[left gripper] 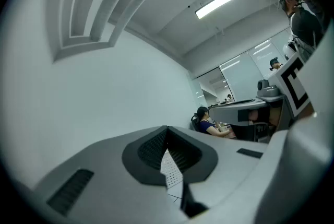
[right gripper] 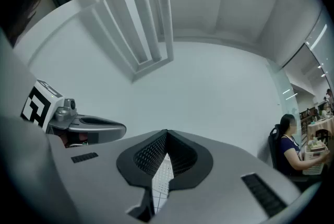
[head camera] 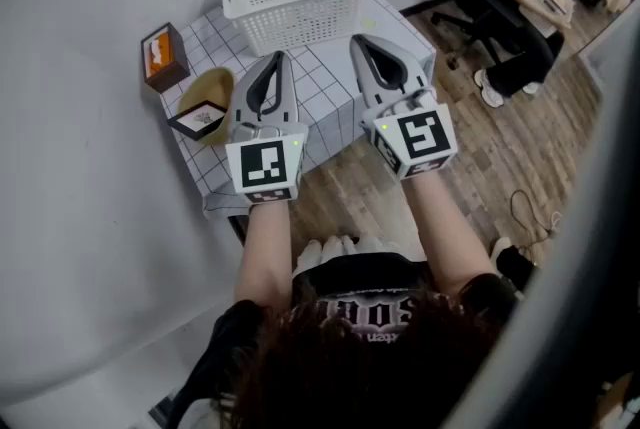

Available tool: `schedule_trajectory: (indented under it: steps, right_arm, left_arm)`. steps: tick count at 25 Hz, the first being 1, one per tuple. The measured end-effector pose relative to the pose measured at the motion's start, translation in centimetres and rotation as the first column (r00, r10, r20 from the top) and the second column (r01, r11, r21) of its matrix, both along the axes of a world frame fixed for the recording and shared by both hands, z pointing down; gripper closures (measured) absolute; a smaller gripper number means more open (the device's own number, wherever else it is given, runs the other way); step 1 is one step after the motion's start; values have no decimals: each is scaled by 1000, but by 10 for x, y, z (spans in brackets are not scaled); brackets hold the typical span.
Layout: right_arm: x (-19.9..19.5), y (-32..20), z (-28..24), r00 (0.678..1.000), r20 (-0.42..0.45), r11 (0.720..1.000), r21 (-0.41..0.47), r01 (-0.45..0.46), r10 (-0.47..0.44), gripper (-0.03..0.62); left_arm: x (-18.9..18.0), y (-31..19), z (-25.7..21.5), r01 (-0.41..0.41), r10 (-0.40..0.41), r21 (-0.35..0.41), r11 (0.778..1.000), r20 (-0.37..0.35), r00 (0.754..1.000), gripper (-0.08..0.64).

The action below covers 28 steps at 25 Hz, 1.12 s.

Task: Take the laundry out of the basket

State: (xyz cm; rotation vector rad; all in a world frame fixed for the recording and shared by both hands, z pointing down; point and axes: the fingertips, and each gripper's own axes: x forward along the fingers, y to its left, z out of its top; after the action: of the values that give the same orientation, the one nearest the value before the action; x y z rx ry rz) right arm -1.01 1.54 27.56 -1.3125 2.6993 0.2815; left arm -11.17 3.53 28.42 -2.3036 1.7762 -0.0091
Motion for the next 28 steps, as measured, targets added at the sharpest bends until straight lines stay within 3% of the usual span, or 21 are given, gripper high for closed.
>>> schedule_trajectory:
  steps: [10, 21, 28]
  right_arm:
    - [6, -6, 5, 999, -34, 1000, -23, 3, -4, 566]
    - [17, -10, 8, 999, 11, 999, 24, 45, -45, 565]
    - [15, -24, 14, 997, 32, 997, -1, 71, -71, 565]
  left_arm:
    - [6, -6, 4, 30, -30, 7, 1000, 2, 1000, 560]
    - [11, -8, 9, 56, -56, 10, 998, -3, 998, 560]
    - [10, -21, 14, 50, -50, -8, 999, -3, 999, 560]
